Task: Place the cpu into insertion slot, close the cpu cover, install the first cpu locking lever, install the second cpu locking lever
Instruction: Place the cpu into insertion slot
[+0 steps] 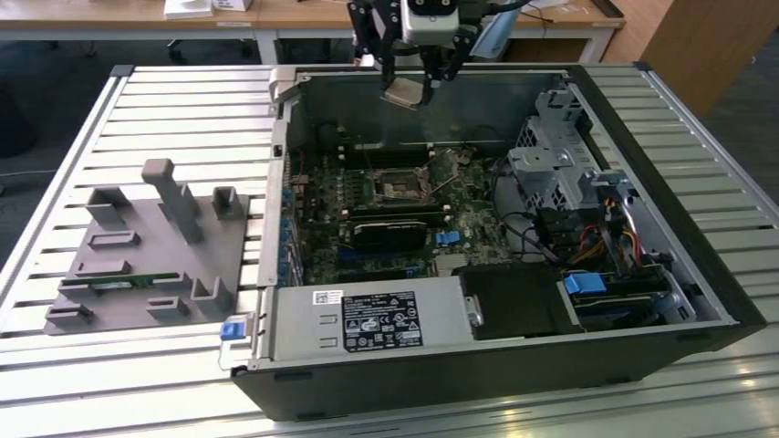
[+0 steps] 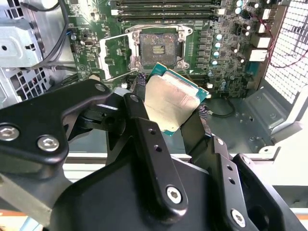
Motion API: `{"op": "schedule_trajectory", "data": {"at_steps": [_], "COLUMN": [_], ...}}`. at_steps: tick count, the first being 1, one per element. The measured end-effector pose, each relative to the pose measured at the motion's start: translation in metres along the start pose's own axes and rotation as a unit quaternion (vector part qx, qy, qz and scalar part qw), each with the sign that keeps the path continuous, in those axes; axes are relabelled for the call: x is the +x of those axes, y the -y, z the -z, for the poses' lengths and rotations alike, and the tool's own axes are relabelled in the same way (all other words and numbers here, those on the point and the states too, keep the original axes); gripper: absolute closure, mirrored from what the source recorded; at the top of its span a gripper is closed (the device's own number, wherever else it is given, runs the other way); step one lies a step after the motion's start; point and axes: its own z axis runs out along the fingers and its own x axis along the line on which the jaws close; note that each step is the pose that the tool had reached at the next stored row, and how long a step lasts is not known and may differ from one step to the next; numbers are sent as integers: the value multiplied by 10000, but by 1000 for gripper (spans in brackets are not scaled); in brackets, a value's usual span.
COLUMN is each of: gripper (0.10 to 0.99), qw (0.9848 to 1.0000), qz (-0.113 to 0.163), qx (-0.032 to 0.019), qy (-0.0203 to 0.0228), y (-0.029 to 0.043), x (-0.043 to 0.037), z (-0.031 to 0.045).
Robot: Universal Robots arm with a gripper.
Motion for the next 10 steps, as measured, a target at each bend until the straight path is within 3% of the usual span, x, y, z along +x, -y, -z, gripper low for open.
{"op": "schedule_trajectory", "data": {"at_steps": [10], "gripper": [545], "qw": [9997], "qz": [-245], "qx": [-5], "qy": [22], "y": [0], "x": [0], "z": [-1]}}
